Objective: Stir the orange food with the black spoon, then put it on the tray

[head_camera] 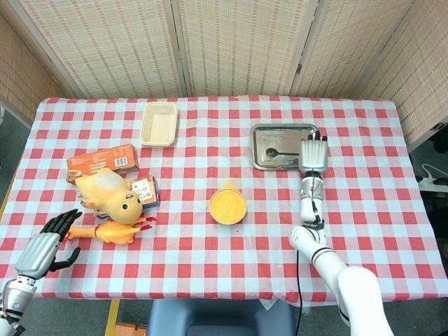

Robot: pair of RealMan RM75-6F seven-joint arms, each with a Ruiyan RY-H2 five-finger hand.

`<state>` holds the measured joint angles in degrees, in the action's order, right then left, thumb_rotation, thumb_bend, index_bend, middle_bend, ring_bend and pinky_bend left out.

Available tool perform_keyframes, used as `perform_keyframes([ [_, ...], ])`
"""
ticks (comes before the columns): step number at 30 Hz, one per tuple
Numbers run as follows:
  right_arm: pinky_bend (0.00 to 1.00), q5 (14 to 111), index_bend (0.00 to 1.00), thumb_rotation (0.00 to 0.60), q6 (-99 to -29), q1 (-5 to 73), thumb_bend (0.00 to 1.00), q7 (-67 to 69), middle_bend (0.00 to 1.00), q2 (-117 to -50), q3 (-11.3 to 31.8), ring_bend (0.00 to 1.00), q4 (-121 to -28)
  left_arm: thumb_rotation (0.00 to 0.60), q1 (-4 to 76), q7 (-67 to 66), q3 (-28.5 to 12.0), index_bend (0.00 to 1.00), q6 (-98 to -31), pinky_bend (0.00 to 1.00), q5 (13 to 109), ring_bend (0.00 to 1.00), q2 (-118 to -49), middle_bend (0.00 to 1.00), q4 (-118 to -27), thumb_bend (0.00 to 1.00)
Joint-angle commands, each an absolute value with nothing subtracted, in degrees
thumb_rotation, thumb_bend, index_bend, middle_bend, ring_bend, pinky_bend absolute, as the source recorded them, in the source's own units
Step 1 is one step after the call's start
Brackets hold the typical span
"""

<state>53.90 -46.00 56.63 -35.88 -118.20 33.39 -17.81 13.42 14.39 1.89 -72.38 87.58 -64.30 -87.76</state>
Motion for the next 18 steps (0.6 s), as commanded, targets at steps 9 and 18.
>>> perform_keyframes([
  [9, 0.14, 50.12, 0.0, 0.6, -43.63, 56.61, 0.33, -39.05, 0.01, -114.96, 34.2, 0.0, -20.42, 0.6, 13.23, 14.14, 1.92, 0.0, -72.94, 0.09, 87.85, 0.0, -64.23, 0.0, -88.05, 0.45],
  [18, 0.1, 61.33, 0.0, 0.6, -64.39, 32.73, 0.31, -29.53, 0.0, -87.39, 24.22, 0.0, -78.1, 0.6, 11.77, 11.11, 1.64, 0.0, -74.96, 0.09, 86.68, 0.0, -63.97, 0.0, -88.34, 0.45],
])
